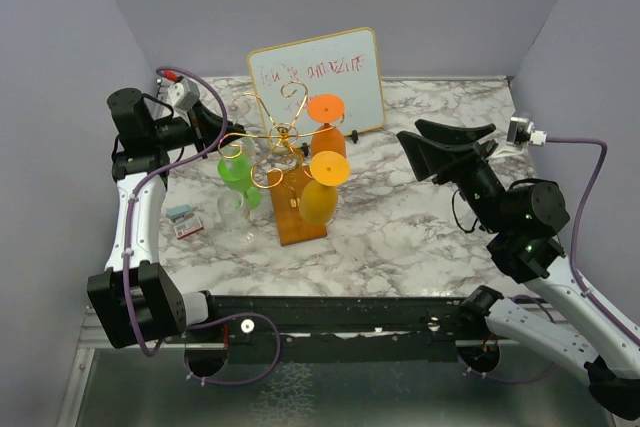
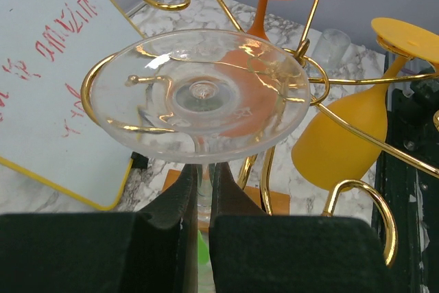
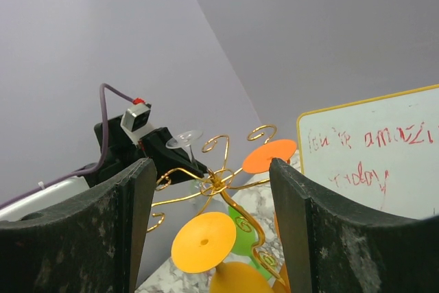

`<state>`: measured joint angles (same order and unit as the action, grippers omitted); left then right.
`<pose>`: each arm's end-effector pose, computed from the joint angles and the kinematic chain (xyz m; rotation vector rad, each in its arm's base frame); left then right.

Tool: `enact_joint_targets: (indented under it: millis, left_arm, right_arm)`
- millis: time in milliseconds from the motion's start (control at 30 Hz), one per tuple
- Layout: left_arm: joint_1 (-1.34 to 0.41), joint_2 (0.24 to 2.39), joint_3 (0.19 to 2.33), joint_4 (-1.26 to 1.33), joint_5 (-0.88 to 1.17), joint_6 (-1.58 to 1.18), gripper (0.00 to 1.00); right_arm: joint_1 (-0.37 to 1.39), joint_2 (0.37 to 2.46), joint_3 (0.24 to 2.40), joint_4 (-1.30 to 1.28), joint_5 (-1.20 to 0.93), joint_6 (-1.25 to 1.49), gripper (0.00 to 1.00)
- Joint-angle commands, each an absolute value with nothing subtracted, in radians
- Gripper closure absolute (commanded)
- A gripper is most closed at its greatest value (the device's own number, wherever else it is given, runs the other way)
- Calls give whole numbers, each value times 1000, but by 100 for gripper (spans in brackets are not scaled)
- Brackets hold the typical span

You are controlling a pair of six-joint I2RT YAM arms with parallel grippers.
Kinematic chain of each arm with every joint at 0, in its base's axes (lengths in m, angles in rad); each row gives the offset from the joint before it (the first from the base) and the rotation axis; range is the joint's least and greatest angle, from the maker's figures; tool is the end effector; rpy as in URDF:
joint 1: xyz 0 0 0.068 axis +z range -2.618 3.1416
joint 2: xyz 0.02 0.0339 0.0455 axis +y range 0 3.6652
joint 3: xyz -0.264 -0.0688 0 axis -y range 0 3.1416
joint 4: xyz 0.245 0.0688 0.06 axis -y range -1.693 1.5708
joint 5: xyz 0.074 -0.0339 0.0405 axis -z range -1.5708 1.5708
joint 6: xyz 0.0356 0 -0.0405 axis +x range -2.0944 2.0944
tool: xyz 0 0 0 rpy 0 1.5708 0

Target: Place the wine glass upside down on the wine glass rack

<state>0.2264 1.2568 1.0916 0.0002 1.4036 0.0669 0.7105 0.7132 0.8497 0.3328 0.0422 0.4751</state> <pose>0.2699 0.0261 0.3704 0.8710 1.4472 -0.9784 0.1167 0.0984 0.4286 -0.0966 1.1564 1.0347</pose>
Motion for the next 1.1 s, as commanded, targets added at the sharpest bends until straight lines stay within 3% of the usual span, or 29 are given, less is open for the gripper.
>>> enact_joint_targets:
  millis: [0, 633, 833, 1067]
  left_arm:
    - [187, 1286, 1149, 33, 1450, 69, 100]
    - [100, 1400, 1192, 65, 1312, 73, 100]
    - [94, 1366, 1112, 270, 1207, -64, 100]
    - [94, 1354, 1096, 283, 1133, -63, 100]
  right_arm:
    - [713, 707, 839, 374, 29, 487, 28]
    - [712, 747, 860, 385, -57, 474, 28]
    - [712, 747, 860, 384, -56, 474, 28]
    - [712, 744, 859, 379, -51, 472, 28]
